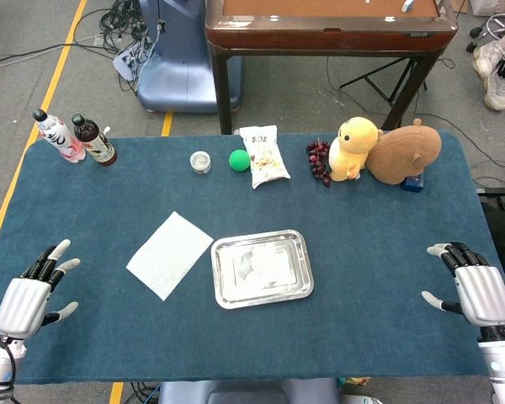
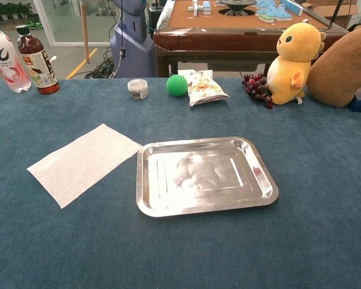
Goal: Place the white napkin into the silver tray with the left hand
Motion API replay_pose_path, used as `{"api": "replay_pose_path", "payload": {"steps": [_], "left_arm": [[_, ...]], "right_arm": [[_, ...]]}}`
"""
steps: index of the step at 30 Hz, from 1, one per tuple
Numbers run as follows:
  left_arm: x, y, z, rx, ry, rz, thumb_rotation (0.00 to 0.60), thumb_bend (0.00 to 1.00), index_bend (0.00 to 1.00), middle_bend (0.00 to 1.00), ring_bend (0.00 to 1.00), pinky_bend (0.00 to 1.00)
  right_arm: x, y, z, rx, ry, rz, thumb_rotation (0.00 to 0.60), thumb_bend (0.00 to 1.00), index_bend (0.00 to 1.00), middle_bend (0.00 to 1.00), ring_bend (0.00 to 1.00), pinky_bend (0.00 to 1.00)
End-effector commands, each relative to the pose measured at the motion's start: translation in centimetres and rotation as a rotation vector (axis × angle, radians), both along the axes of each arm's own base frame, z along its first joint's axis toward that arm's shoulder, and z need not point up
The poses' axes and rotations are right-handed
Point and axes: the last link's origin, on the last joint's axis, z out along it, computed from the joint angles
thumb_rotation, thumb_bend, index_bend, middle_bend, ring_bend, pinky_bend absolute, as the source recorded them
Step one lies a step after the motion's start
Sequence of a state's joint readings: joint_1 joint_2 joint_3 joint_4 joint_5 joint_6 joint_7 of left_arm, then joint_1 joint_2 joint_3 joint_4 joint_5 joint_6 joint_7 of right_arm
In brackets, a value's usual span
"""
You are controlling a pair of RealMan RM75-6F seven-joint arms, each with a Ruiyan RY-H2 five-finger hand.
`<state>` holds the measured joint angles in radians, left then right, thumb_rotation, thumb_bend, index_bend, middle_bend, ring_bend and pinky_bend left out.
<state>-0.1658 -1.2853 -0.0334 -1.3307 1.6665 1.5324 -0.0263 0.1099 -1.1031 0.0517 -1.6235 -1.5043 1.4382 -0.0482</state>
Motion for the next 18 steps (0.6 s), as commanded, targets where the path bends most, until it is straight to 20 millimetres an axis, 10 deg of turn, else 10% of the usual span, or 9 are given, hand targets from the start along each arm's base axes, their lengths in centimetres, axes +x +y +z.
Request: {"api": "replay_pose_path", "payload": {"steps": [1, 18], "left_arm": [[-0.1, 0.8, -1.0, -0.041, 0.015, -0.029, 0.600, 0.07, 0.27, 0.01, 0.00, 0.19], [1.1, 3.4, -4.3, -0.191, 0.118, -0.096, 0.600, 0.07, 0.35, 0.00, 0.00, 0.14]], "right_arm": [[0.0, 0.1, 0.1, -0.003, -0.001, -0.002, 0.600, 0.05, 0.27, 0.28, 0.18, 0.29], [-0.3, 0.3, 0.2, -0.004, 0.004, -0.015, 0.600, 0.05, 0.27, 0.28, 0.18, 0.29]]}}
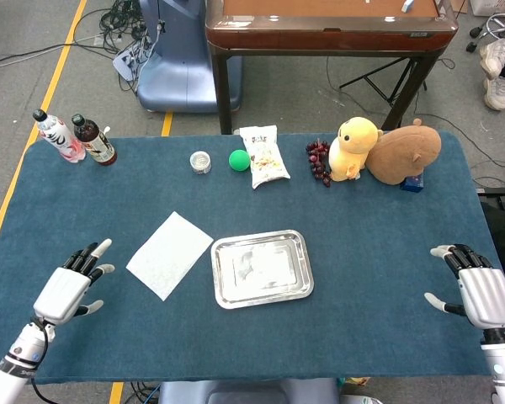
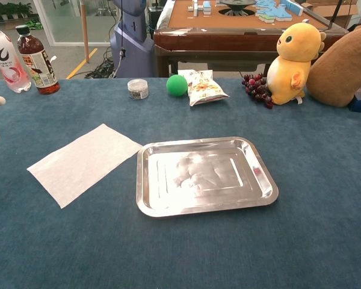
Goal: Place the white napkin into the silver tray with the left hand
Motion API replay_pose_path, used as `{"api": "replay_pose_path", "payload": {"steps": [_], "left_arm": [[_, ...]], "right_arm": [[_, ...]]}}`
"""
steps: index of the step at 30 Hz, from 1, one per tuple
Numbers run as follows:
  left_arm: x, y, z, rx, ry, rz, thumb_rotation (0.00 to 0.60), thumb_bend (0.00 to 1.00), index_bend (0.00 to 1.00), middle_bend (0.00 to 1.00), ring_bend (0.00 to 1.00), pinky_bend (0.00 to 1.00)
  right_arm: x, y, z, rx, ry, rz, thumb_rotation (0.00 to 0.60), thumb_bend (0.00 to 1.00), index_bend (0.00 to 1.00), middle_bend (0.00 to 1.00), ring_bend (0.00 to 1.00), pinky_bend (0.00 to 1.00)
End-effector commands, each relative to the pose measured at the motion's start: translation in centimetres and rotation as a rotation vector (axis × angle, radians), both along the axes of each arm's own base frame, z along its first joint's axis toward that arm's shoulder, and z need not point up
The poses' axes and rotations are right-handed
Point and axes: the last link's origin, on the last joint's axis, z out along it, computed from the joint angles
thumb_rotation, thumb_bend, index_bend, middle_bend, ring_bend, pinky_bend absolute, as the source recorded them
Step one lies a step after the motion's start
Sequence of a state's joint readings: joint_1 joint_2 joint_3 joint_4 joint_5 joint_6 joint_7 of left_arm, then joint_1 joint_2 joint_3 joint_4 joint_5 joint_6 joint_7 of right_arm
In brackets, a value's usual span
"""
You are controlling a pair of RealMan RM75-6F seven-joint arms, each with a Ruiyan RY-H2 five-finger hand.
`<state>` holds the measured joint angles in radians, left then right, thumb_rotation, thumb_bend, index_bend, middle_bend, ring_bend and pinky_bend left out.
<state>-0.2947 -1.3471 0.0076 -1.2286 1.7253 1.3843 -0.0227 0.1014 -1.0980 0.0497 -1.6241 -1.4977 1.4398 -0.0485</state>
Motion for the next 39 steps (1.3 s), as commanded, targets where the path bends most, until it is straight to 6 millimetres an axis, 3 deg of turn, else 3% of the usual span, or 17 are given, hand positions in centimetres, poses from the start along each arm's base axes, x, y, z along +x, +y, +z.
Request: {"api": "replay_pose_path", "payload": {"steps": [1, 8, 18, 39], "left_arm": [[0.3, 0.3, -0.5, -0.021, 0.019, -0.004, 0.600, 0.07, 0.36, 0.00, 0.00, 0.14], [0.9, 0.7, -1.5, -0.043, 0.013, -0.001, 0.600, 0.08, 0.38, 0.00, 0.00, 0.14], [1.6, 1.4, -3.0, -0.056, -0.001, -0.011, 0.600, 0.18, 0.40, 0.00, 0.00, 0.14], [2.5, 3.3, -5.6, -0.088, 0.037, 0.007, 0.600, 0.23, 0.43, 0.00, 0.00, 0.14]], "right_arm": [[0.0, 0.0, 0.0, -0.001, -0.001, -0.001, 0.600, 0.05, 0.27, 0.28, 0.18, 0.29], [0.0, -0.1, 0.0, 0.001, 0.000, -0.001, 0.600, 0.05, 0.27, 0.28, 0.18, 0.30], [0.0, -0.1, 0.0, 0.001, 0.000, -0.002, 0.600, 0.05, 0.27, 0.28, 0.18, 0.29], [0.0, -0.1, 0.2, -0.003, -0.007, -0.002, 0.600, 0.05, 0.27, 0.28, 0.18, 0.29]]}}
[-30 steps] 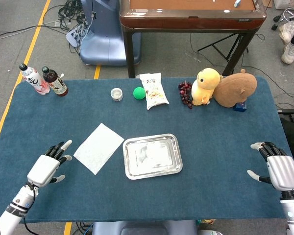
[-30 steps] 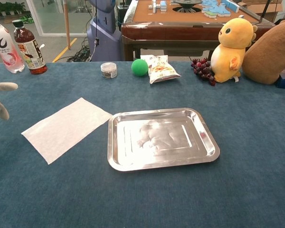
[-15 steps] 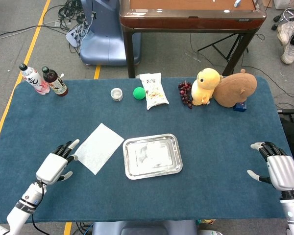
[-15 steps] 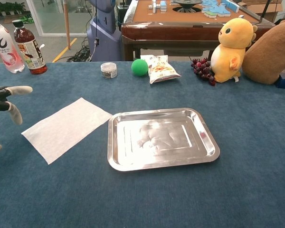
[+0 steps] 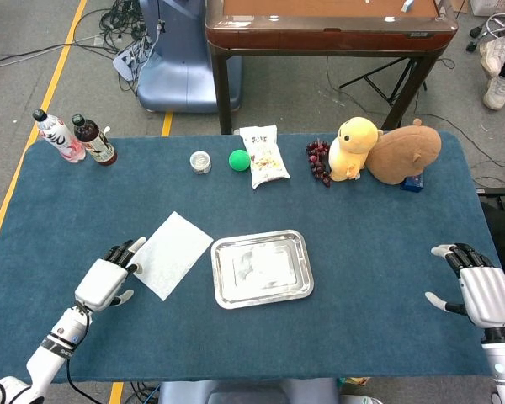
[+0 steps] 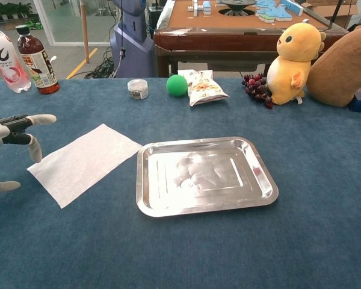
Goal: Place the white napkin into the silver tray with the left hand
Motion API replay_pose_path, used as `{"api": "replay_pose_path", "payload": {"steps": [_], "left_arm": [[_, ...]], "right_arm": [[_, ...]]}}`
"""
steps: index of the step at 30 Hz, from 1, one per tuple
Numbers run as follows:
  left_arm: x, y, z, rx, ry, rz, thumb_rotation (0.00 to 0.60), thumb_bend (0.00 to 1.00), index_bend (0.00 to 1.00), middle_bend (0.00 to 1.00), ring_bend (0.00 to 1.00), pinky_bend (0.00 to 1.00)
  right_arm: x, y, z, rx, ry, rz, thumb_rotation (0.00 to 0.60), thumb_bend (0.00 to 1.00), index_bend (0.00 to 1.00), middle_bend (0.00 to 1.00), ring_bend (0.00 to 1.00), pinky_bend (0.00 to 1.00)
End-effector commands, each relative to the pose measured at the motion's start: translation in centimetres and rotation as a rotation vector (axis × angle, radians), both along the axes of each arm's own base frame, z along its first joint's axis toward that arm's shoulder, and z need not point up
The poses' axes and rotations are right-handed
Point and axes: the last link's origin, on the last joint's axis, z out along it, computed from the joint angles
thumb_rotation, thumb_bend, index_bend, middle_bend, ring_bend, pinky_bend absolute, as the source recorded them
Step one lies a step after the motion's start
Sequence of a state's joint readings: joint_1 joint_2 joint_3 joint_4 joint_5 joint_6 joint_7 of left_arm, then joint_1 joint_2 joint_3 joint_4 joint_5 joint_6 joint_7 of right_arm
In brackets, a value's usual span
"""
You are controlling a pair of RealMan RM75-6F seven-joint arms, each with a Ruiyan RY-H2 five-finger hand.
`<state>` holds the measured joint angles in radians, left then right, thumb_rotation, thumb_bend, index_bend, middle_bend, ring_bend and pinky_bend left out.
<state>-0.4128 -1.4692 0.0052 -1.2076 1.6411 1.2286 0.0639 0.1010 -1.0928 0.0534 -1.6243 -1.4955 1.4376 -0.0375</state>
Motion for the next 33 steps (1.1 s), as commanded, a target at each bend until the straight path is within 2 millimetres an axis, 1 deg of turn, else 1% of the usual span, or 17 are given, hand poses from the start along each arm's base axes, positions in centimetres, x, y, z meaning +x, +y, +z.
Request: {"api": "replay_pose_path", "payload": {"steps": [1, 11, 15, 22, 33], "left_arm": [[-0.1, 0.2, -0.3, 0.001, 0.007, 0.002, 0.600, 0.23, 0.43, 0.00, 0.00, 0.14], [-0.3, 0.7, -1.2, 0.014, 0.022, -0.010, 0.600, 0.23, 0.42, 0.00, 0.00, 0.14], [-0.4, 0.9, -1.5, 0.016, 0.021, -0.014, 0.600, 0.23, 0.39, 0.00, 0.00, 0.14], [-0.4, 1.1, -2.0, 0.005, 0.027, -0.015, 0.600, 0.23, 0.36, 0.00, 0.00, 0.14], [0.2, 1.4, -2.7, 0.003, 0.016, -0.035, 0.600, 0.23, 0.34, 0.00, 0.00, 0.15]], "right_arm": [[0.0, 0.0, 0.0, 0.000, 0.000, 0.001, 0.600, 0.05, 0.27, 0.28, 0.18, 0.29], [0.0, 0.0, 0.0, 0.003, 0.001, 0.000, 0.600, 0.05, 0.27, 0.28, 0.18, 0.30], [0.0, 0.0, 0.0, 0.001, 0.001, 0.001, 0.600, 0.05, 0.27, 0.28, 0.18, 0.29], [0.0, 0.0, 0.0, 0.004, 0.000, 0.000, 0.600, 0.05, 0.28, 0.28, 0.18, 0.29], [0.0, 0.0, -0.1, 0.005, 0.002, 0.001, 0.600, 0.05, 0.28, 0.28, 0.18, 0.29]]}}
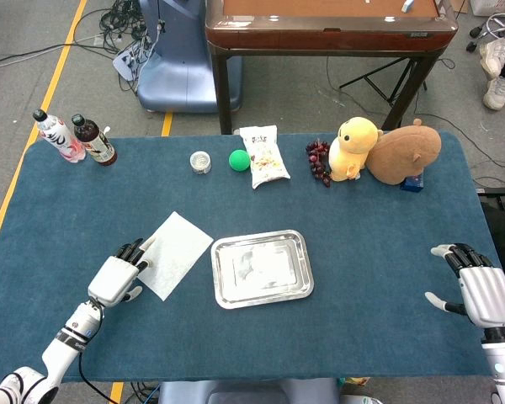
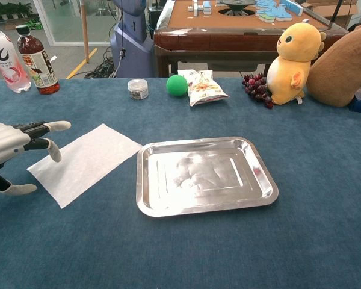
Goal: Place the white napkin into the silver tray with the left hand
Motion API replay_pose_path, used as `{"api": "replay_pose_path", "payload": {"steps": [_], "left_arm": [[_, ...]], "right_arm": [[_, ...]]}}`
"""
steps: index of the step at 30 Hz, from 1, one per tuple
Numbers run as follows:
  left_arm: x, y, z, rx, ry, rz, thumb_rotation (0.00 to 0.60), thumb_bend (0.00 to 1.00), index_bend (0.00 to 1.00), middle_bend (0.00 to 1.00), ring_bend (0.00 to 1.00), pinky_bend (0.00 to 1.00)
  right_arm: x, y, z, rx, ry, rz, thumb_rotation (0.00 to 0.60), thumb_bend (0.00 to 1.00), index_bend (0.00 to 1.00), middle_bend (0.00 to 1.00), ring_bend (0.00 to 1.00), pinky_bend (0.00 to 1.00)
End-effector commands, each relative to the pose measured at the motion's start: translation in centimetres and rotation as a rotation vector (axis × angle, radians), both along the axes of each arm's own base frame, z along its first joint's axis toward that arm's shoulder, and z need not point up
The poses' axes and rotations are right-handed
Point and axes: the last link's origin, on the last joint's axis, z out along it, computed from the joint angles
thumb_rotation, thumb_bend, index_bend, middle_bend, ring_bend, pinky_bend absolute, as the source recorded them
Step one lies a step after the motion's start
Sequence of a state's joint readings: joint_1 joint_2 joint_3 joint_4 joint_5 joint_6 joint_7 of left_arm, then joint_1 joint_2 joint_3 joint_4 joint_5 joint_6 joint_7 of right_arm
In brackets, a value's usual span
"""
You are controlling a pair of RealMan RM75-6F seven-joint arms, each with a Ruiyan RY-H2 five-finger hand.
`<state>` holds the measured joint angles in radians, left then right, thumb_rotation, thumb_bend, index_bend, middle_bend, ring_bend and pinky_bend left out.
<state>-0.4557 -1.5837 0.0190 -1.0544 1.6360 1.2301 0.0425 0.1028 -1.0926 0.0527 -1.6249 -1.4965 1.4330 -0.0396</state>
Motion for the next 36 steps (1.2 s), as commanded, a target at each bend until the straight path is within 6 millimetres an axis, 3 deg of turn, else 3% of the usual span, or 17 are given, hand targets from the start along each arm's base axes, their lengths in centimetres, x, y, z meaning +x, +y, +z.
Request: {"api": "replay_pose_path", "payload": {"steps": [1, 36], "left_arm": [[0.2, 0.1, -0.1, 0.003, -0.007, -0.003, 0.600, 0.23, 0.35, 0.00, 0.00, 0.15], [-0.5, 1.2, -0.6, 0.019, 0.074, 0.030, 0.600, 0.23, 0.35, 0.00, 0.00, 0.15]], "right_arm": [[0.0, 0.0, 0.0, 0.000, -0.001, 0.000, 0.600, 0.05, 0.28, 0.28, 0.18, 0.29], [0.0, 0.0, 0.2, -0.002, -0.007, -0.002, 0.600, 0.05, 0.27, 0.28, 0.18, 0.30]]}}
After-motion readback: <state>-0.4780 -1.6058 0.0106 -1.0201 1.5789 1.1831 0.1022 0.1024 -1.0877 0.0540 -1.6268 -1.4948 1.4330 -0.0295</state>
